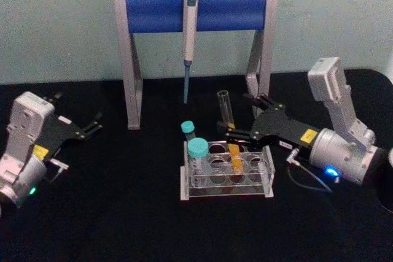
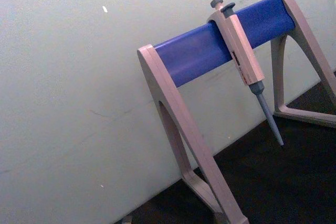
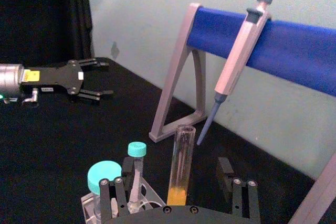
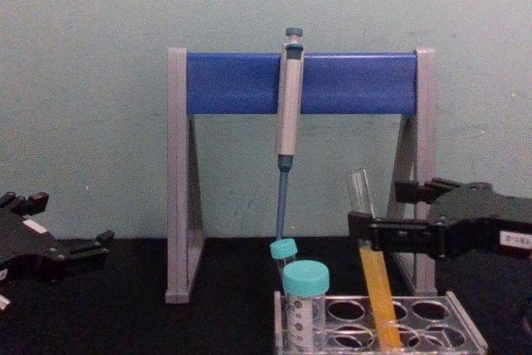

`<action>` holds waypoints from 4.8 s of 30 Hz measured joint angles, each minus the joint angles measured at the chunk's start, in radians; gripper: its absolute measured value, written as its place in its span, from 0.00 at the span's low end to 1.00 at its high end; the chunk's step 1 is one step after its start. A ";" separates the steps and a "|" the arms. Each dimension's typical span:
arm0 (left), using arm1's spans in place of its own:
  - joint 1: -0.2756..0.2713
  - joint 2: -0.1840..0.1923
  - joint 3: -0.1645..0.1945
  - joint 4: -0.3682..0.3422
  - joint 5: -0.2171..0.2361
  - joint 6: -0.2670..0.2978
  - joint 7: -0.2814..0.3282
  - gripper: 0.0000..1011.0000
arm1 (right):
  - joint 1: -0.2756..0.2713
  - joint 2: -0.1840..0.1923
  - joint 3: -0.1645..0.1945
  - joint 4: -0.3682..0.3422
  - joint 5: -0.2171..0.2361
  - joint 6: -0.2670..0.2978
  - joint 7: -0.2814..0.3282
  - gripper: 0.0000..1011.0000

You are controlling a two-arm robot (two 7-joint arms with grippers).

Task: Pick up the test tube from the test tube rack, shake it, then place it back into the test tube rack.

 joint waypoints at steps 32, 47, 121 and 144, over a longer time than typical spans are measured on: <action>0.000 0.000 0.000 0.000 0.000 0.000 0.000 0.99 | 0.083 -0.049 -0.030 0.072 -0.005 0.140 0.000 0.99; 0.000 0.000 0.000 0.000 0.000 0.000 0.000 0.99 | 0.083 -0.049 -0.029 0.071 -0.005 0.139 -0.001 0.83; 0.000 0.000 0.000 0.000 0.000 0.000 0.000 0.99 | -0.008 -0.061 0.120 -0.022 0.098 -0.171 -0.017 0.22; 0.000 0.000 0.000 0.000 0.000 0.000 0.000 0.99 | 0.000 -0.009 0.102 -0.041 0.183 -0.128 0.166 0.22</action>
